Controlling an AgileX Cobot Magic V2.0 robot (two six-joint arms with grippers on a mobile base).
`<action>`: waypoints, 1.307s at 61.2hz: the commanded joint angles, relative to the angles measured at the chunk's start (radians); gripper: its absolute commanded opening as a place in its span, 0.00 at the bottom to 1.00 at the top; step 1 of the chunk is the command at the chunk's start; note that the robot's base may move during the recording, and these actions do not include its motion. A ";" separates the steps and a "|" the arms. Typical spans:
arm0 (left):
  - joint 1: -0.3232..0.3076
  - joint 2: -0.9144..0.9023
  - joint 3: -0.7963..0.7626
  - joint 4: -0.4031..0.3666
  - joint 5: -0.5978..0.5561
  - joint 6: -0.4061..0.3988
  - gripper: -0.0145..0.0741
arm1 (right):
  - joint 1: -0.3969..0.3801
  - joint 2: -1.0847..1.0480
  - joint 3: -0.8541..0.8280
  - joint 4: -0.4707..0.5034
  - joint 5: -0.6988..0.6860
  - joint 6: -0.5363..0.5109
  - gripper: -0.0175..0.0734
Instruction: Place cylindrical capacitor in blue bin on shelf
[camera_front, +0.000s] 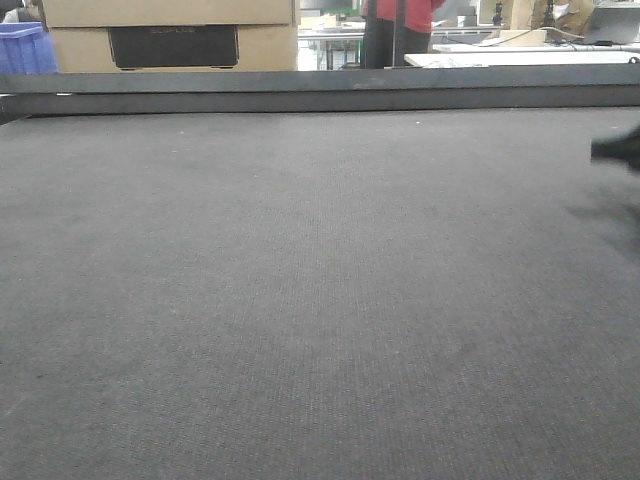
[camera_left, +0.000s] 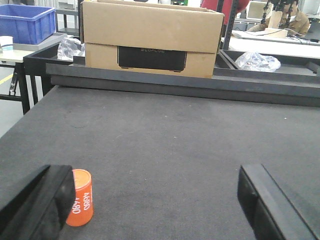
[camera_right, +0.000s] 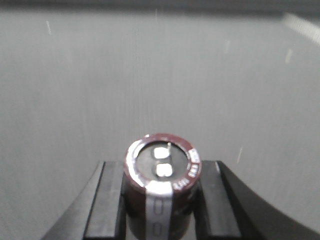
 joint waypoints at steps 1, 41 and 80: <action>-0.006 0.003 -0.009 -0.013 0.005 0.003 0.80 | -0.005 -0.124 -0.006 0.003 0.061 0.001 0.03; 0.073 0.155 0.294 -0.013 -0.358 0.003 0.80 | -0.003 -0.816 -0.005 0.003 0.666 0.001 0.03; 0.133 0.994 -0.008 -0.085 -0.743 0.003 0.80 | -0.003 -0.898 -0.005 0.003 0.736 0.001 0.03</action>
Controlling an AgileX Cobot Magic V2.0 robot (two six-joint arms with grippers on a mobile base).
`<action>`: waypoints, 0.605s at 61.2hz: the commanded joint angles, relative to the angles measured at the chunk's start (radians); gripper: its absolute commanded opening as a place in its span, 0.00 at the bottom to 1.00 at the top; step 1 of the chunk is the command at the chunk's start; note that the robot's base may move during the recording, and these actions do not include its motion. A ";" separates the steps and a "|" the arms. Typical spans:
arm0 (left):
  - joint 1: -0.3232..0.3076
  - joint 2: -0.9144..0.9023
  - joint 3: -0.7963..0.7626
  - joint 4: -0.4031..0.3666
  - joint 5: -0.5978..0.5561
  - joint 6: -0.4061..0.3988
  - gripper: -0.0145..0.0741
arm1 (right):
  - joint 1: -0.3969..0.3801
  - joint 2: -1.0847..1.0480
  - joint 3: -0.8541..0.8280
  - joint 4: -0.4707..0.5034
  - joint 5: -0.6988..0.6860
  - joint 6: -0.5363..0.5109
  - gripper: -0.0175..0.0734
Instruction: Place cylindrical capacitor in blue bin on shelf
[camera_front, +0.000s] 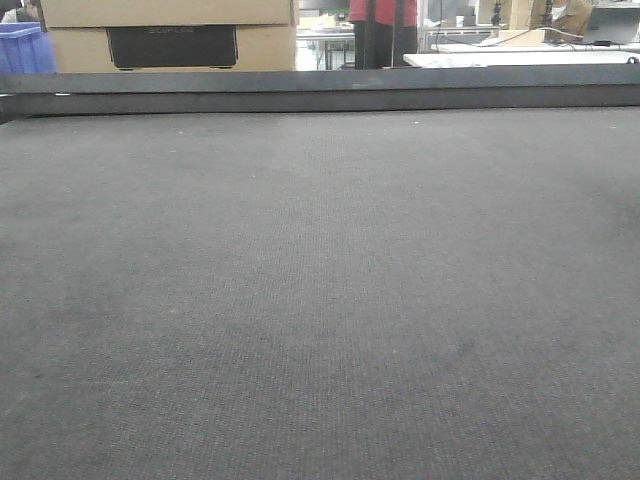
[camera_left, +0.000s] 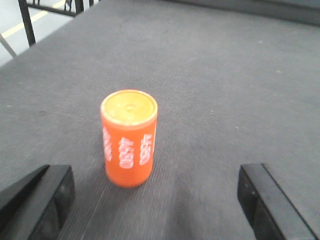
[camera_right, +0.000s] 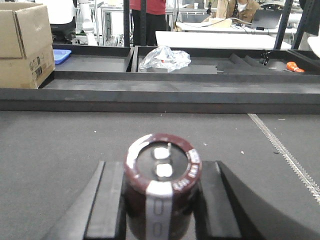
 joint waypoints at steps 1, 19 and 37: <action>0.006 0.081 -0.060 -0.027 -0.028 0.003 0.80 | -0.003 -0.007 -0.004 0.003 -0.013 0.001 0.03; 0.013 0.253 -0.176 -0.078 -0.075 0.003 0.80 | -0.003 -0.007 -0.004 0.003 -0.011 0.001 0.03; 0.053 0.389 -0.269 -0.079 -0.088 0.003 0.80 | -0.003 -0.007 -0.004 0.003 -0.003 0.001 0.03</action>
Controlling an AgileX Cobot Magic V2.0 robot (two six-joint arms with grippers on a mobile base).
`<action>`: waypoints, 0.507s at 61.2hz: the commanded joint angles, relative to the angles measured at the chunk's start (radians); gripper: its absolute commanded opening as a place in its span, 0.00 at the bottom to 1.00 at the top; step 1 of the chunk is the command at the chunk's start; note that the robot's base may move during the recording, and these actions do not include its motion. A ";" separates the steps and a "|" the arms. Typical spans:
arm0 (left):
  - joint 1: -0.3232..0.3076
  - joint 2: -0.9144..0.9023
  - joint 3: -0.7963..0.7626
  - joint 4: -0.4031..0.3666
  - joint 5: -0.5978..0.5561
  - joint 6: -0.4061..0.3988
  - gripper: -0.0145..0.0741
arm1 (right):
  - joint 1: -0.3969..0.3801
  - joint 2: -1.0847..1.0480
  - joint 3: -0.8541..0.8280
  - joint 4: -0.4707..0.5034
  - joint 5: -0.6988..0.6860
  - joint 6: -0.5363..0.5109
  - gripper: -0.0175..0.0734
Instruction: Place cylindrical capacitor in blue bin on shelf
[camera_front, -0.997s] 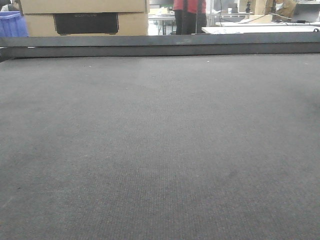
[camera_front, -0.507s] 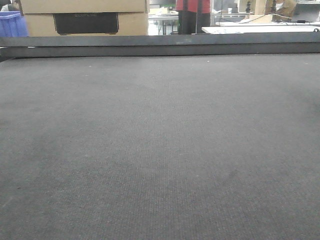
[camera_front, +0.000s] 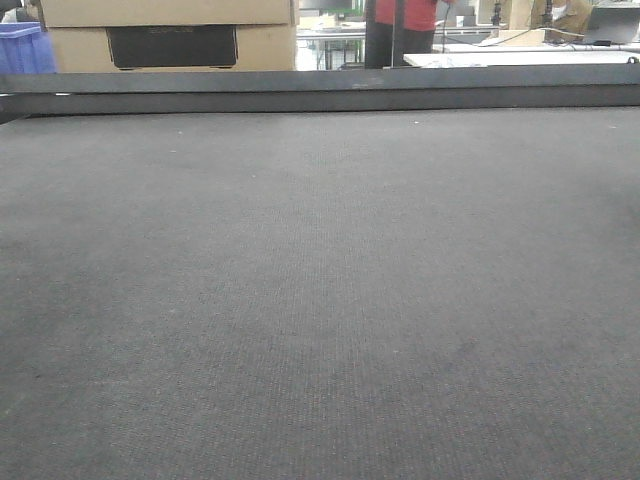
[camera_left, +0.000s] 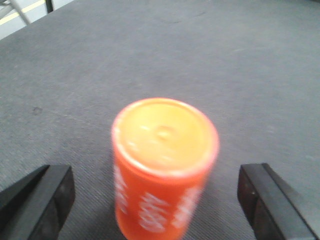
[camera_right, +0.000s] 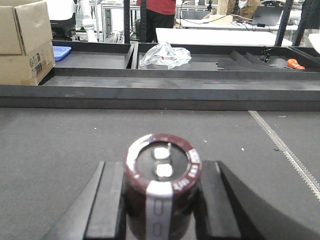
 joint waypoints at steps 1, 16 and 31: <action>0.008 0.031 -0.032 -0.007 -0.031 0.003 0.80 | -0.003 -0.007 -0.004 0.003 -0.013 0.001 0.03; 0.008 0.105 -0.089 -0.007 -0.040 0.003 0.80 | -0.003 -0.007 -0.004 0.003 -0.006 0.001 0.03; 0.008 0.114 -0.101 -0.007 -0.035 0.003 0.50 | -0.003 -0.007 -0.004 0.003 -0.006 0.001 0.03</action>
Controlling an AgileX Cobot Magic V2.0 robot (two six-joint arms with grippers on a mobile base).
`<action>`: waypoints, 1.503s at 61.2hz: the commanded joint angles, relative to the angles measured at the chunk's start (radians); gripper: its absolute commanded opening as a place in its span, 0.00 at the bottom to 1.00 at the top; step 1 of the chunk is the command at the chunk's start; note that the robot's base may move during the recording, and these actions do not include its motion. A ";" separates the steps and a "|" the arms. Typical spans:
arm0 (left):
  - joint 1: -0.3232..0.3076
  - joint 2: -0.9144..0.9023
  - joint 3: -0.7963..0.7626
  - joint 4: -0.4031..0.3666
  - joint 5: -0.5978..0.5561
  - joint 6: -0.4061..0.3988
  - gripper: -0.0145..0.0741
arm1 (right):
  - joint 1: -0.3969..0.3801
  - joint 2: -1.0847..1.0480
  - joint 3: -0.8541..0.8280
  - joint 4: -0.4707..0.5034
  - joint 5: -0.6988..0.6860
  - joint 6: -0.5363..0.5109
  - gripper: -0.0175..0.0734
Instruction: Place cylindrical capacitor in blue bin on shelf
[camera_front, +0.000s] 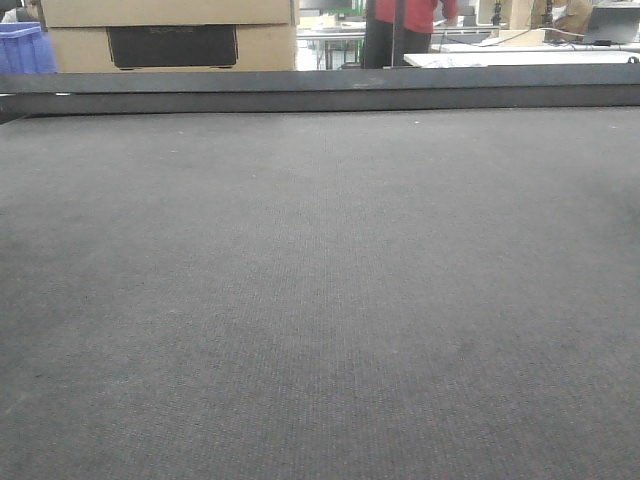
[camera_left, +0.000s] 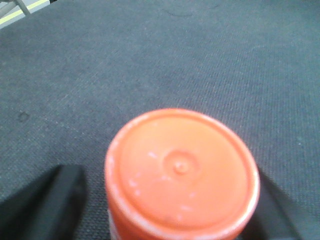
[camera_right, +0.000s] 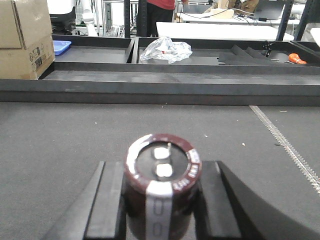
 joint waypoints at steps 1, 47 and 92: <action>0.003 -0.002 -0.005 -0.005 -0.014 0.003 0.47 | -0.003 -0.007 -0.004 0.003 -0.022 0.001 0.03; -0.118 -0.622 -0.124 0.204 0.824 0.003 0.04 | -0.003 -0.005 -0.006 -0.073 0.192 0.001 0.03; -0.204 -1.133 -0.125 0.202 1.302 0.003 0.04 | 0.122 -0.384 -0.006 0.038 0.545 0.001 0.03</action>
